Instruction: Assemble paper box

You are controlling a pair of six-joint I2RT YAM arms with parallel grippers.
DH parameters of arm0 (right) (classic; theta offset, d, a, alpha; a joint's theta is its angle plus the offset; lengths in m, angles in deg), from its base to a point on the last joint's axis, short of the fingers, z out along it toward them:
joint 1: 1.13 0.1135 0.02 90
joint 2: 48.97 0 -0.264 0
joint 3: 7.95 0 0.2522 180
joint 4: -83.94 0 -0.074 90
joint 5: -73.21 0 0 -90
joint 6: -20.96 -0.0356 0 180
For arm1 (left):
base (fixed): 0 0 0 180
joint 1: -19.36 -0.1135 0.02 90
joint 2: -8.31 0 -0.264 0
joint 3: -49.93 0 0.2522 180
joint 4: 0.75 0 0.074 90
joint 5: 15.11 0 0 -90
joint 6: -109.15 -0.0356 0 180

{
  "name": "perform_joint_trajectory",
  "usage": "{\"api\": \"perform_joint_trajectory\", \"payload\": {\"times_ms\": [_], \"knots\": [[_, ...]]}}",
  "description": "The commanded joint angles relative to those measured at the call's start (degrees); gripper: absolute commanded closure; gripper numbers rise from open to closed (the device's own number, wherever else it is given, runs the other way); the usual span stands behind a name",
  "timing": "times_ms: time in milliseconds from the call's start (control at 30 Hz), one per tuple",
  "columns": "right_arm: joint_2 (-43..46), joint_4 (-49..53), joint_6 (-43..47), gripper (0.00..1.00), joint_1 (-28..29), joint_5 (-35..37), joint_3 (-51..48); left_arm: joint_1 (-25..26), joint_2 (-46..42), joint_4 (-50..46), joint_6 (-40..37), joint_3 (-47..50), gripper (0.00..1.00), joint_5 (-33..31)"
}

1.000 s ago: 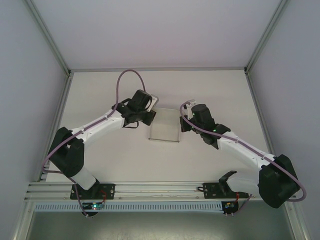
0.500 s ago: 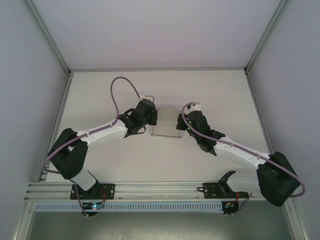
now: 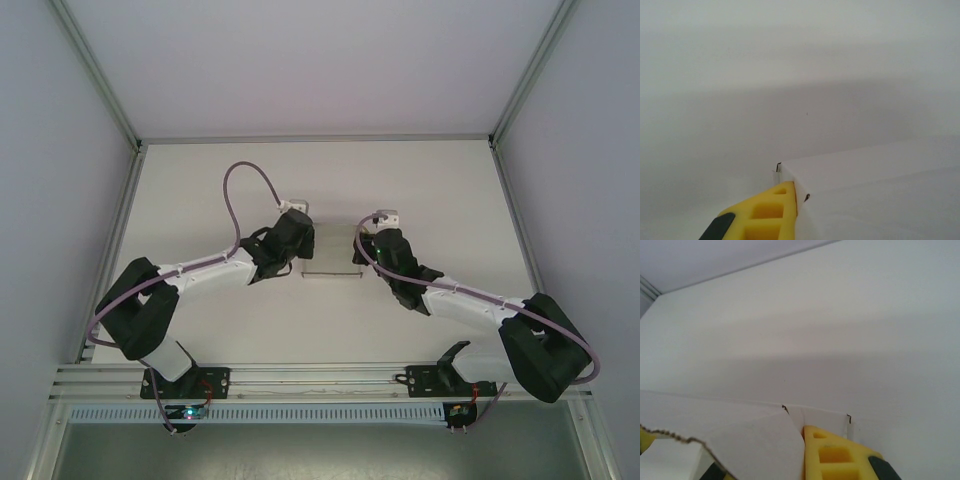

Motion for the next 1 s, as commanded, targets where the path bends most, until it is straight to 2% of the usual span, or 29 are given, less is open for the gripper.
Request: {"api": "perform_joint_trajectory", "payload": {"times_ms": [0, 233, 500, 600, 733, 833, 967], "knots": [[0.51, -0.26, 1.52, 0.91, 0.79, 0.85, -2.91, 2.06, -3.05, 7.86, -0.97, 2.81, 0.96, 1.35], [1.65, -3.31, 2.40, 0.90, 2.97, 3.51, -7.81, 4.20, -1.76, 11.90, -0.40, 6.65, 0.95, 0.68], [4.85, -3.68, 5.10, 0.89, 7.21, 11.52, -12.55, 10.95, -1.82, 17.64, -1.59, 13.24, 0.93, -10.16], [6.25, -4.11, 6.46, 0.89, 9.07, 14.61, -15.82, 12.18, -1.12, 16.89, -1.73, 14.26, 0.90, -11.00], [8.50, -5.75, 5.78, 0.89, 9.79, 15.28, -19.43, 12.42, 0.76, 16.93, 0.03, 14.88, 0.87, -10.39], [9.64, -3.93, 5.42, 0.90, 9.93, 15.15, -20.42, 12.55, 0.35, 18.12, 0.58, 15.63, 0.78, -8.02], [11.13, -2.13, 4.73, 0.90, 10.17, 14.84, -21.08, 13.24, -2.17, 16.50, -0.38, 15.78, 0.59, -7.50]]}}
